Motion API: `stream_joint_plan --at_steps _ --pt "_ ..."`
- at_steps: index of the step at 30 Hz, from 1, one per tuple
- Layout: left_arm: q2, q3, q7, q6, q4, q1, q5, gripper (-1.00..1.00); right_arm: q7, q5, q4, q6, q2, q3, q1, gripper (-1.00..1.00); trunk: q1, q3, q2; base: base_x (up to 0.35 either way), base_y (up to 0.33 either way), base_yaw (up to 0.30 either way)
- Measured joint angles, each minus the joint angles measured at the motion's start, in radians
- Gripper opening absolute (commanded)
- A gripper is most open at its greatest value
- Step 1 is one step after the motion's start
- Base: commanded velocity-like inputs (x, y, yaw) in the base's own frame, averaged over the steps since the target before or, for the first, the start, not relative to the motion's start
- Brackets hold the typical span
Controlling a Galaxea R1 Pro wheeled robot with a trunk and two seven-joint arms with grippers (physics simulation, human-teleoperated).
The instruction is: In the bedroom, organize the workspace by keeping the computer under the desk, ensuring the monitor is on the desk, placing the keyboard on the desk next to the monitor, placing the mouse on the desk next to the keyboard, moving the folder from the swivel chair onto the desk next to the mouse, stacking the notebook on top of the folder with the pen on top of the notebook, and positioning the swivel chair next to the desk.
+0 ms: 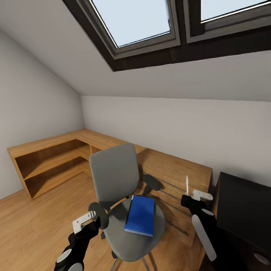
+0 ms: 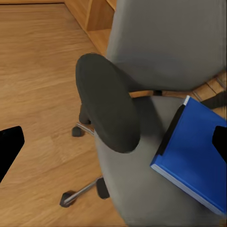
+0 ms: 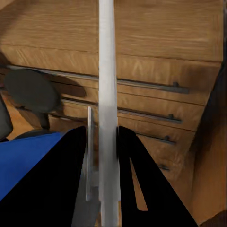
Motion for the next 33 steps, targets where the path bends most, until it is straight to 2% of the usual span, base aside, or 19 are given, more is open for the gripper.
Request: stream_joint_plan --at_steps 7,18,23,28,33 --pt "0.0 -0.045 0.001 0.0 0.0 0.0 -0.02 1.0 0.001 0.001 0.001 0.0 0.0 -0.025 0.0 -1.0 0.0 0.004 0.0 0.0 -0.24 -0.264" --pt "0.0 -0.049 0.002 -0.001 0.0 0.0 -0.024 1.0 0.0 0.0 0.006 -0.004 0.0 -0.029 0.0 -1.0 0.0 0.007 0.0 0.0 -0.308 -0.259" --pt "0.0 -0.05 0.002 -0.002 0.0 0.0 -0.024 1.0 0.002 0.0 0.01 -0.005 0.001 -0.029 0.0 -1.0 0.0 0.008 0.0 0.069 -0.266 -0.08" --pt "0.0 -0.049 0.001 -0.001 0.0 0.0 -0.024 1.0 0.008 0.0 0.049 -0.008 0.002 -0.027 -0.001 -1.0 0.0 0.008 0.0 0.056 -0.134 -0.009" --pt "0.0 -0.049 0.001 -0.001 0.0 0.0 -0.024 1.0 0.013 -0.002 0.145 -0.009 0.003 -0.024 -0.002 -1.0 0.0 0.008 0.0 0.008 -0.019 -0.001"
